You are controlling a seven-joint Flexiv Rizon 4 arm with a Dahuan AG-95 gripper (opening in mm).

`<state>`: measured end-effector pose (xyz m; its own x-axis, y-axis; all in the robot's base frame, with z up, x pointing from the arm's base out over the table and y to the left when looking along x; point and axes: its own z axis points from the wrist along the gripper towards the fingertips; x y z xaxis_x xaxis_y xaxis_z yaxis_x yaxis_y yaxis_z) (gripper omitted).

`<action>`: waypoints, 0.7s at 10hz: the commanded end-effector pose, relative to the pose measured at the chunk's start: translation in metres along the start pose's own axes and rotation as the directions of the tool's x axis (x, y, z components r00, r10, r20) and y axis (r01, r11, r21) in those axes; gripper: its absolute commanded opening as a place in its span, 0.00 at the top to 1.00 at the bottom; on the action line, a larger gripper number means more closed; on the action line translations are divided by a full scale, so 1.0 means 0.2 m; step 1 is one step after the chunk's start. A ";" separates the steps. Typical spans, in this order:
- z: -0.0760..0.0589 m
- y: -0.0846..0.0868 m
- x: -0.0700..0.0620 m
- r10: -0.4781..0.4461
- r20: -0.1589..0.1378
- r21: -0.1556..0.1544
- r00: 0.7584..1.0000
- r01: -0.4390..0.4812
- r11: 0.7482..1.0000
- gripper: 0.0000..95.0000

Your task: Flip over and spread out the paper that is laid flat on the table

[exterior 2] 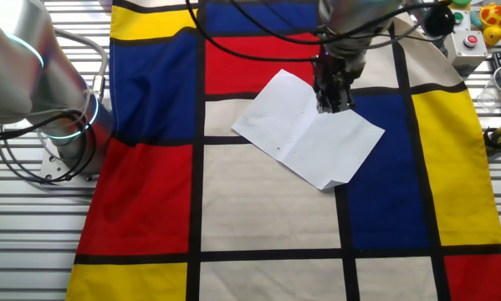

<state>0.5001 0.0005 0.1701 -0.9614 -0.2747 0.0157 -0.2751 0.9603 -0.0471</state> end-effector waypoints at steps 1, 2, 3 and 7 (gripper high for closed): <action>0.00 0.00 0.00 -0.005 0.001 0.017 1.000 0.005 1.000 1.00; 0.02 -0.03 0.00 -0.027 0.013 0.021 1.000 0.026 0.999 1.00; 0.07 -0.09 -0.01 -0.043 0.015 0.018 0.999 0.042 0.999 1.00; 0.30 -0.33 -0.06 -0.113 0.034 0.003 0.993 0.113 0.994 0.80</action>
<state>0.5313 -0.0621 0.1115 -0.9244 -0.3812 -0.0125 -0.3804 0.9238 -0.0432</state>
